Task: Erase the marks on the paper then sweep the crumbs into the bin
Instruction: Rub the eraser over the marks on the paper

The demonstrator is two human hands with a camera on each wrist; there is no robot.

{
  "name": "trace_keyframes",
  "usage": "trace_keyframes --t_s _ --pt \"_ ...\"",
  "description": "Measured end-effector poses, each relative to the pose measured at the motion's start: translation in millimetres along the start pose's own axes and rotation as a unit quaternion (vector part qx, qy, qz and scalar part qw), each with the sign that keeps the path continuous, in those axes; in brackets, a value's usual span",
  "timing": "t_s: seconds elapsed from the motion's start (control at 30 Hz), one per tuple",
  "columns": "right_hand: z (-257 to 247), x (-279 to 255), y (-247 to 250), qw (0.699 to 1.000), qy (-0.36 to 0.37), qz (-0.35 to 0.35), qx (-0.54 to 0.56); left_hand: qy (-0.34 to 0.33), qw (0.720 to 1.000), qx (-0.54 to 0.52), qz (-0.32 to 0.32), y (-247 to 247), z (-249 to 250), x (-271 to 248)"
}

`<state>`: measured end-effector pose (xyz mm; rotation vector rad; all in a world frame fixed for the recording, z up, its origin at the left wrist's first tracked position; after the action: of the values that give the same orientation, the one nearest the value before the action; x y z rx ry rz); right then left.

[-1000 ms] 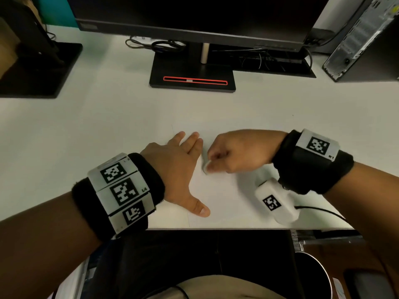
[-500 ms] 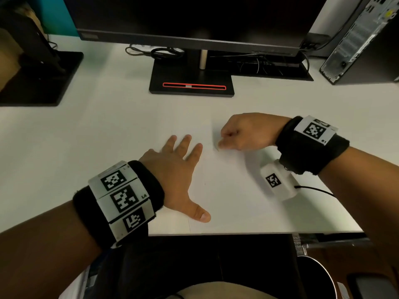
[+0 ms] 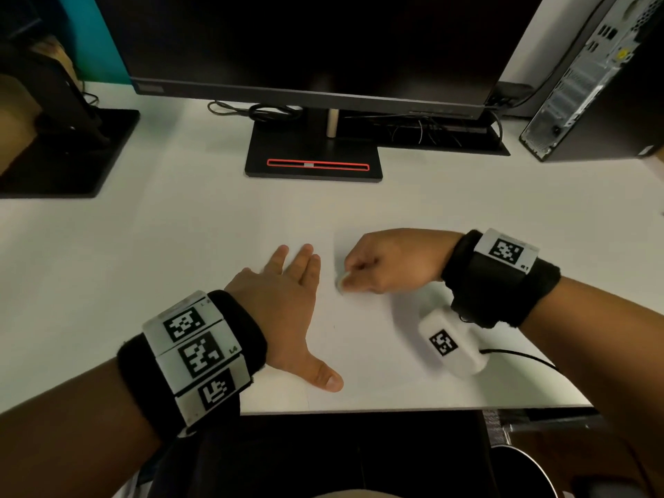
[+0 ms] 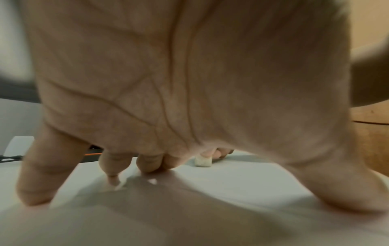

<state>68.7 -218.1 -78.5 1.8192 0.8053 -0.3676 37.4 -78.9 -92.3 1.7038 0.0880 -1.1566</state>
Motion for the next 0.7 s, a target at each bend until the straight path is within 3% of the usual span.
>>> trace_keyframes --t_s 0.13,0.33,0.57,0.7 --pt "26.6 -4.8 17.5 0.997 -0.05 0.03 0.047 0.003 1.0 0.002 -0.002 1.4 0.6 -2.1" --pt "32.6 -12.3 19.6 0.988 -0.034 0.055 0.14 -0.004 0.998 -0.055 0.014 20.2 -12.1 -5.8" --pt "-24.2 -2.7 -12.8 0.997 0.027 -0.038 0.068 0.001 0.995 -0.054 0.084 22.4 -16.5 -0.3" --pt "8.2 -0.1 13.4 0.998 -0.028 0.005 0.059 0.017 0.995 -0.06 0.082 19.7 -20.7 0.5"
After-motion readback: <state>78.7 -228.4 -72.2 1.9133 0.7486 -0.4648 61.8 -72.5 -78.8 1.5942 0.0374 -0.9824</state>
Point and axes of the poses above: each hand's wrist, its own x-axis towards the middle knuckle, its own y-axis out of the back of the hand, z = x × y, the point moved 8 cm from there along x, towards the middle knuckle, and after that the axes turned 7 degrees about -z, right-handed, at the moved point
